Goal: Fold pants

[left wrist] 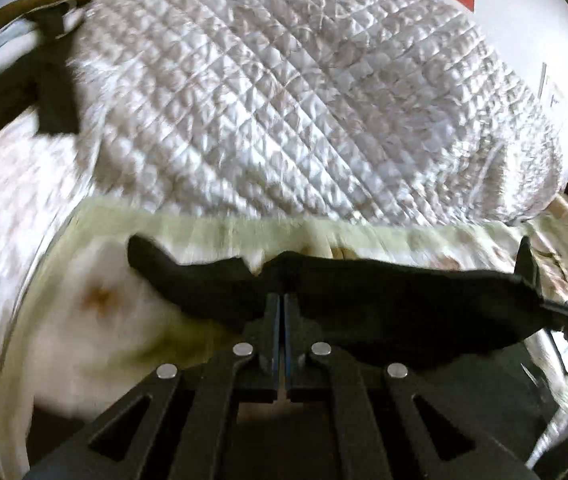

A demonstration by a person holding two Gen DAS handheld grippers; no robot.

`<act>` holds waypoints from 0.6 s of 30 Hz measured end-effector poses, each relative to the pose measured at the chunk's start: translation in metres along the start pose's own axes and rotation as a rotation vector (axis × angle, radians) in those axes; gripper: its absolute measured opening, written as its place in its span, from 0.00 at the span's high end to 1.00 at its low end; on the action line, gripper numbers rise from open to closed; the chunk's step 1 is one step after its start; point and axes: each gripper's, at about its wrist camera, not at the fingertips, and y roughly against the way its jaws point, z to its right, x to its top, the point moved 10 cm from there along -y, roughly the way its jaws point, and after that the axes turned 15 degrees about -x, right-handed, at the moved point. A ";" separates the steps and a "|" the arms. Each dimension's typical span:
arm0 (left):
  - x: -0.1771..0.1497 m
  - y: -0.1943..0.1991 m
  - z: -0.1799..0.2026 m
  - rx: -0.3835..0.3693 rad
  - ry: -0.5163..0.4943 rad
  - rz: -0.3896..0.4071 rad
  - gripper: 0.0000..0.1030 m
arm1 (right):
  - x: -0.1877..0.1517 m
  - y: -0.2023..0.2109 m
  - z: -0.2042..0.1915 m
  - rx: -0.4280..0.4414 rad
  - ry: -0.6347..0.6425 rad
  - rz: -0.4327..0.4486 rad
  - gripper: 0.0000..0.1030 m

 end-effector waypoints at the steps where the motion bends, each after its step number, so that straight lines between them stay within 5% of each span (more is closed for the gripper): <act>1: -0.014 0.011 0.003 -0.006 0.012 -0.005 0.98 | -0.017 0.007 -0.006 0.008 -0.014 -0.020 0.93; 7: -0.124 0.035 -0.002 0.008 0.126 -0.141 0.97 | -0.121 0.006 -0.020 0.044 -0.135 -0.223 0.93; 10: -0.160 0.039 -0.003 0.025 0.134 -0.207 0.97 | -0.144 0.006 -0.019 0.056 -0.199 -0.270 0.90; 15: -0.157 0.059 -0.004 0.032 0.148 -0.184 0.96 | -0.142 0.027 -0.014 0.082 -0.300 -0.239 0.71; 18: -0.140 0.065 -0.003 0.039 0.135 -0.147 0.80 | -0.144 0.041 -0.005 0.064 -0.352 -0.212 0.62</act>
